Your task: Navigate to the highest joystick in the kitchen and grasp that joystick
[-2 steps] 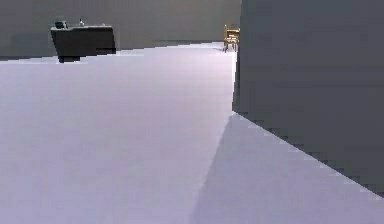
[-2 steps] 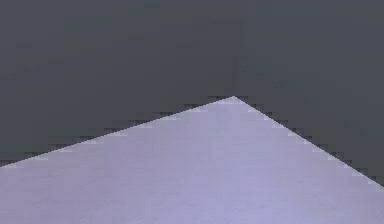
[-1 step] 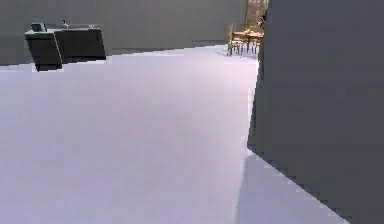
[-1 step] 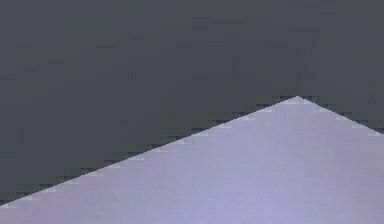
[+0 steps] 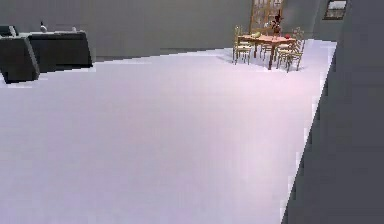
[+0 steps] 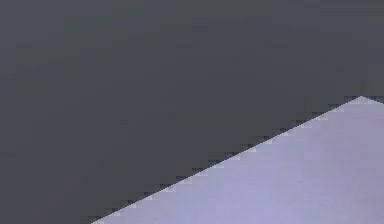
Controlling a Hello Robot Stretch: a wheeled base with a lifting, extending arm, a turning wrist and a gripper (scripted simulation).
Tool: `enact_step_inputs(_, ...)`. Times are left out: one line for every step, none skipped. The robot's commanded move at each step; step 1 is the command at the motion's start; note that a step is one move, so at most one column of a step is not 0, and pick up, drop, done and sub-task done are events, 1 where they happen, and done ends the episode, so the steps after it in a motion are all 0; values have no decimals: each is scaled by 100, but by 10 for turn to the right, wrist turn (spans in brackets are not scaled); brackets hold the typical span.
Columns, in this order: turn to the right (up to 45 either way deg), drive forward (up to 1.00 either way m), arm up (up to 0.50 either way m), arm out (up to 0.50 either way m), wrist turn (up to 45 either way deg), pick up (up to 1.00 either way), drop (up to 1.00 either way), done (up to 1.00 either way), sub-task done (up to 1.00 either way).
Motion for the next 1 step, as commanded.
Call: enact_step_inputs(0,95,0,0,0,0,0,0,0)
